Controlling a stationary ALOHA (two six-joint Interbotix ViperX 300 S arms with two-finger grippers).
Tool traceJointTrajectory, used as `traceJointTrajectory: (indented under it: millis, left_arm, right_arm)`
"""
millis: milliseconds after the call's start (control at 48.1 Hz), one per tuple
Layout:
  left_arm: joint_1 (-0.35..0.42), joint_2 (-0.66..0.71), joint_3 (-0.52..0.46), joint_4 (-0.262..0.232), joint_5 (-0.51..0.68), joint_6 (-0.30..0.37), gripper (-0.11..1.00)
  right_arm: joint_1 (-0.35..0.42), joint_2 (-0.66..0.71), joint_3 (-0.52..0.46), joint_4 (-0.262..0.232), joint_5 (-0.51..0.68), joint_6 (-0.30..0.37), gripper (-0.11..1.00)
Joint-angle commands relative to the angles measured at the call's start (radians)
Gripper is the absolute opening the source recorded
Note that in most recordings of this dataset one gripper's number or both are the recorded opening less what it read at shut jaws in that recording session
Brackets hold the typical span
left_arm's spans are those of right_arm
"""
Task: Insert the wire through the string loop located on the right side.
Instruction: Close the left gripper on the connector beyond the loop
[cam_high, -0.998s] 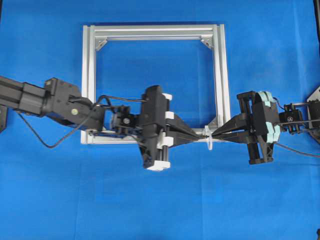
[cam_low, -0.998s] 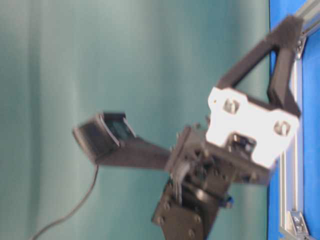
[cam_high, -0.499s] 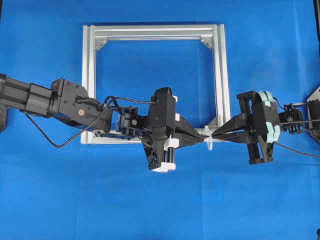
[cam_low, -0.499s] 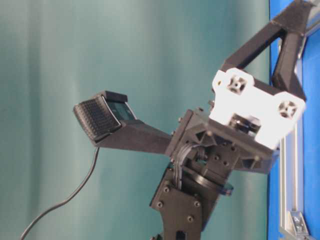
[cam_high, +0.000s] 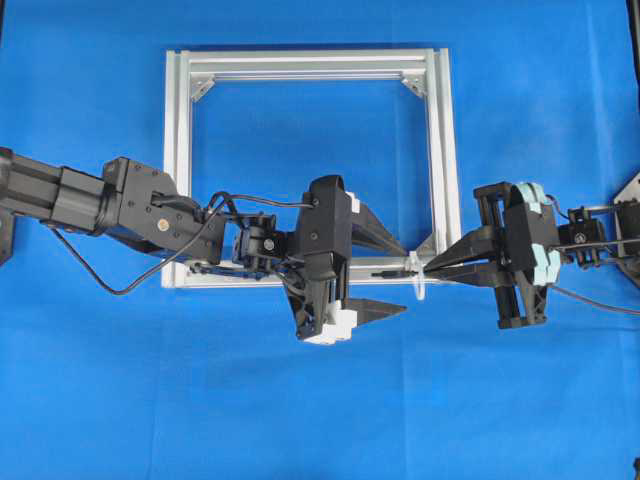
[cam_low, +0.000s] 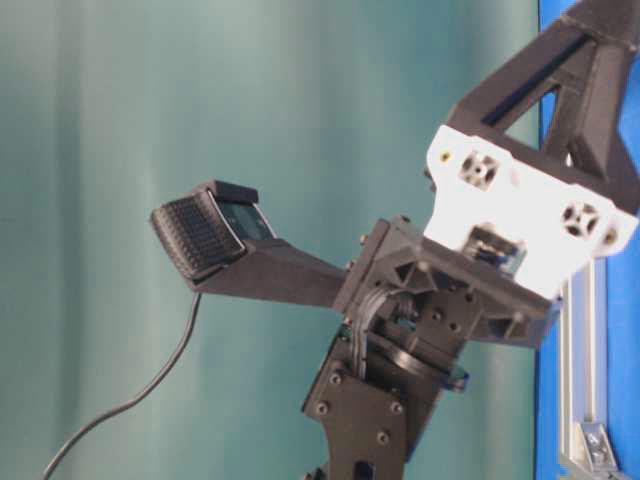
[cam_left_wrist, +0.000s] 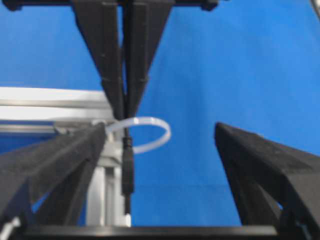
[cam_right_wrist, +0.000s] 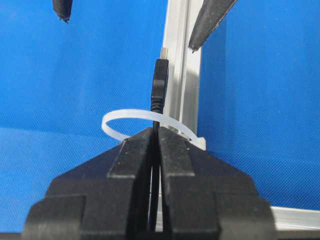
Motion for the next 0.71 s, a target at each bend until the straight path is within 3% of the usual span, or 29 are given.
traceJointTrajectory:
  millis: [0,686]
  left_arm:
    - [0.003,-0.017,-0.017,0.002,-0.003,0.000,0.90]
    - [0.014,0.077,-0.032,0.000,-0.012,-0.011,0.90]
  right_arm:
    - [-0.002,-0.006,-0.015,-0.002,-0.009,0.000,-0.03]
    - [-0.002,-0.006,-0.014,0.000,-0.011,-0.002,-0.03]
